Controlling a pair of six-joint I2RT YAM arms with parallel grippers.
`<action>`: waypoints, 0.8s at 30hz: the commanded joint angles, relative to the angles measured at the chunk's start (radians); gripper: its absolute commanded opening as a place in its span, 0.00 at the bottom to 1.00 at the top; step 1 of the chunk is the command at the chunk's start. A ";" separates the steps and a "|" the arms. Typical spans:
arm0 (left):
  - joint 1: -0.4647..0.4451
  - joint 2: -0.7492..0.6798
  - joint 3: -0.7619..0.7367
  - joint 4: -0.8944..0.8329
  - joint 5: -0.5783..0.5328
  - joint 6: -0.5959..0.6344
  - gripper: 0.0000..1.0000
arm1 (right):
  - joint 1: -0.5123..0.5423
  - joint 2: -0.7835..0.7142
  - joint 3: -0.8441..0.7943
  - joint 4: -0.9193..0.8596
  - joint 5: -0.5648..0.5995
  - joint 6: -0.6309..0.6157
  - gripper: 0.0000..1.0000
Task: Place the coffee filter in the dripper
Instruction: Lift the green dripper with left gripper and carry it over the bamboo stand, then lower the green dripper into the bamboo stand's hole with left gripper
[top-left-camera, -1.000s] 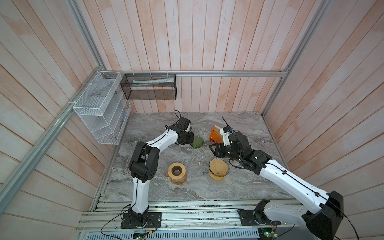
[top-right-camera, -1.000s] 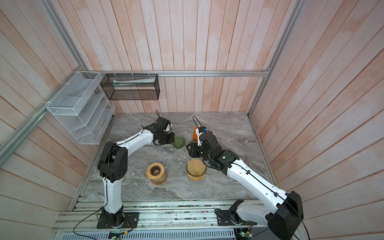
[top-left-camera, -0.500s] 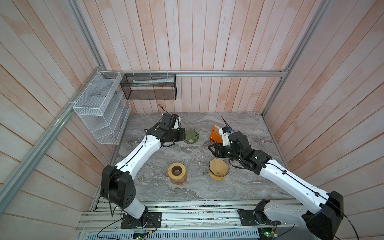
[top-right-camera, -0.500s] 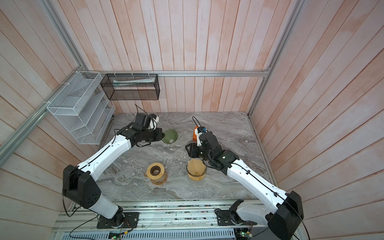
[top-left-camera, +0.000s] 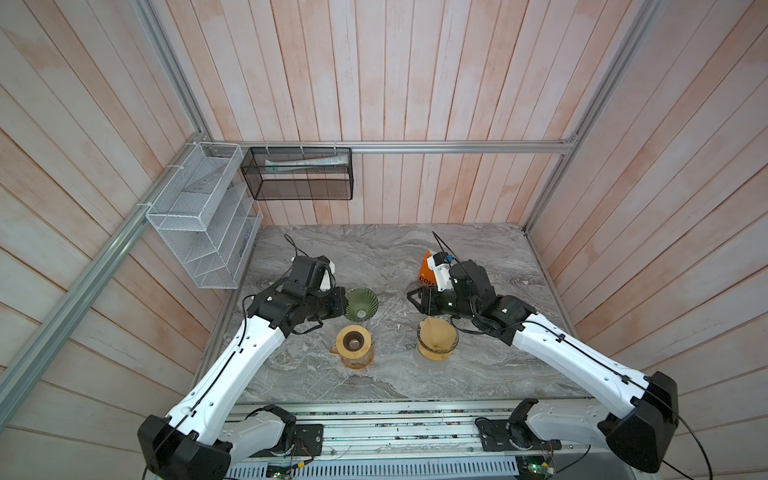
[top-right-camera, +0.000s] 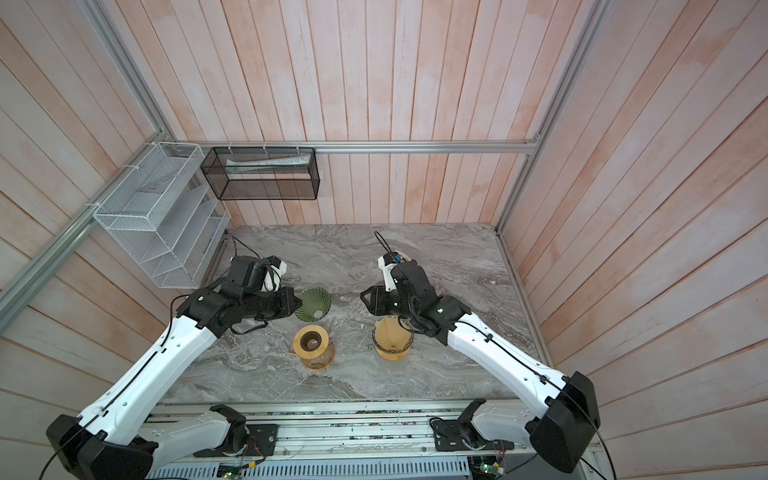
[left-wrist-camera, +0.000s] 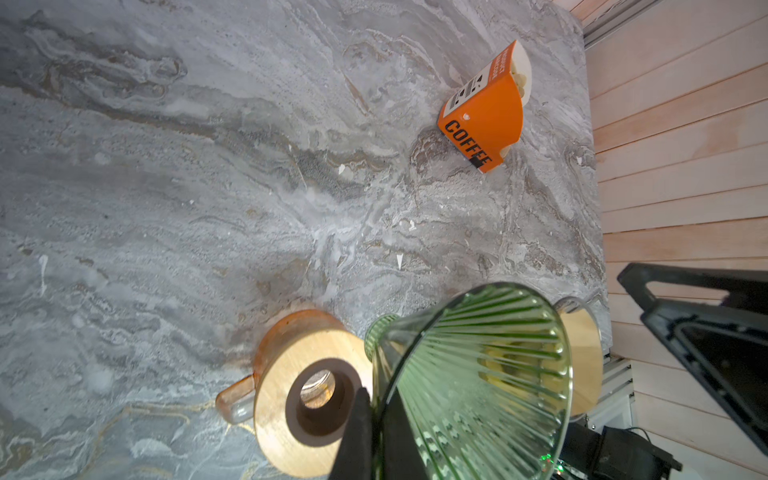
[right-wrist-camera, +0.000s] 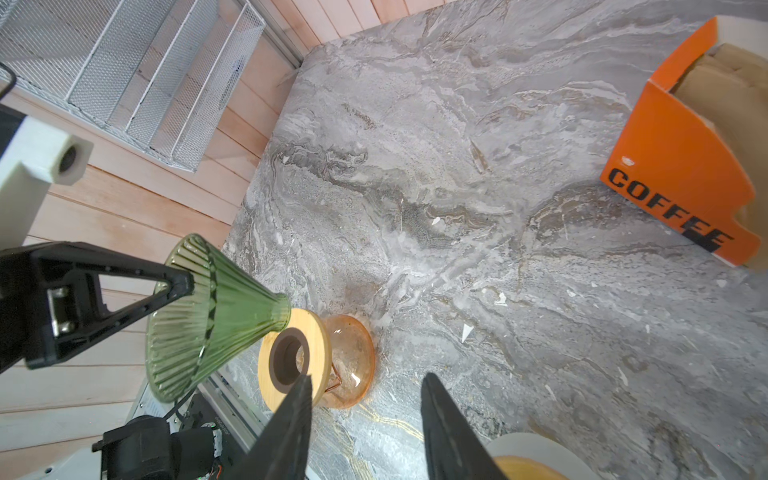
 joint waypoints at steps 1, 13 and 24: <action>0.002 -0.049 -0.041 -0.083 -0.014 -0.031 0.00 | 0.027 0.031 0.046 0.016 -0.014 -0.008 0.44; 0.001 -0.110 -0.137 -0.120 0.009 -0.043 0.00 | 0.103 0.124 0.109 0.024 -0.015 -0.008 0.44; 0.002 -0.102 -0.176 -0.065 -0.010 -0.035 0.00 | 0.122 0.157 0.129 0.027 -0.017 -0.004 0.44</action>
